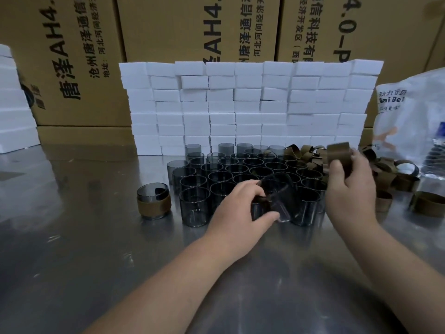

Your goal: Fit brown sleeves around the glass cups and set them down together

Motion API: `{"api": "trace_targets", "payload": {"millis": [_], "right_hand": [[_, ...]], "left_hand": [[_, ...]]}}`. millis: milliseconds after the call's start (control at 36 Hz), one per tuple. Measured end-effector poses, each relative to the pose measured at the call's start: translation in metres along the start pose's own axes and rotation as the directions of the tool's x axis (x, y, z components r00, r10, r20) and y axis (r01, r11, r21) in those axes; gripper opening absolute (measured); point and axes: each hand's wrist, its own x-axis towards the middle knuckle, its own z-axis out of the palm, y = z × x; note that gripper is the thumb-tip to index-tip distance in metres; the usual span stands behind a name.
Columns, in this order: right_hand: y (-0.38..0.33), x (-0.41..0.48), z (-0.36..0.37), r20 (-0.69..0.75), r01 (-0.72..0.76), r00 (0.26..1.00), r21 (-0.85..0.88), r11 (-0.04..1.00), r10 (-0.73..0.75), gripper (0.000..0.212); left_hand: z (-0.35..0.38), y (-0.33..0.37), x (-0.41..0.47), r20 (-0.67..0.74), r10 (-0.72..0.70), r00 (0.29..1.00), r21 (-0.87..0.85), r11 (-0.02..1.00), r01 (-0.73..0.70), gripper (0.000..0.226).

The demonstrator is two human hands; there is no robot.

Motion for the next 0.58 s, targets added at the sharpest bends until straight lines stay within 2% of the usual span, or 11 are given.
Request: {"api": "trace_targets", "payload": {"millis": [56, 111, 167, 250, 306, 361, 417, 500, 583], "right_hand": [[-0.023, -0.013, 0.0, 0.002, 0.086, 0.996, 0.125, 0.988, -0.086, 0.017], [-0.039, -0.025, 0.0, 0.031, 0.109, 0.992, 0.238, 0.965, -0.119, 0.017], [-0.05, -0.033, 0.002, 0.134, 0.022, 0.988, 0.386, 0.922, -0.079, 0.024], [-0.054, -0.038, 0.006, 0.307, -0.132, 0.951, 0.487, 0.863, -0.027, 0.034], [-0.055, -0.039, 0.007, 0.334, -0.146, 0.942, 0.512, 0.846, -0.04, 0.024], [-0.054, -0.04, 0.008, 0.332, -0.148, 0.941, 0.561, 0.814, -0.058, 0.013], [-0.052, -0.042, 0.01, 0.335, -0.144, 0.94, 0.57, 0.809, -0.069, 0.025], [-0.049, -0.046, 0.012, 0.401, -0.12, 0.91, 0.501, 0.857, -0.107, 0.035], [-0.048, -0.05, 0.015, 0.519, -0.251, 0.853, 0.505, 0.826, -0.058, 0.034]], "left_hand": [[0.0, 0.002, 0.0, -0.073, -0.099, 0.992, -0.183, 0.98, 0.084, 0.019], [-0.001, 0.002, 0.002, -0.168, -0.198, 0.966, -0.356, 0.926, 0.127, 0.013], [-0.003, 0.002, 0.006, -0.231, -0.303, 0.924, -0.5, 0.852, 0.155, 0.007], [-0.007, 0.002, 0.012, -0.224, -0.459, 0.86, -0.717, 0.675, 0.174, 0.021], [-0.008, 0.002, 0.014, -0.222, -0.497, 0.839, -0.75, 0.637, 0.178, 0.028], [-0.007, 0.001, 0.012, -0.223, -0.484, 0.846, -0.735, 0.654, 0.18, 0.03], [-0.004, 0.001, 0.01, -0.212, -0.439, 0.873, -0.703, 0.689, 0.176, 0.031], [-0.001, 0.002, 0.006, -0.208, -0.371, 0.905, -0.656, 0.739, 0.152, 0.037], [-0.001, 0.003, 0.004, -0.236, -0.32, 0.918, -0.618, 0.778, 0.113, 0.039]]}}
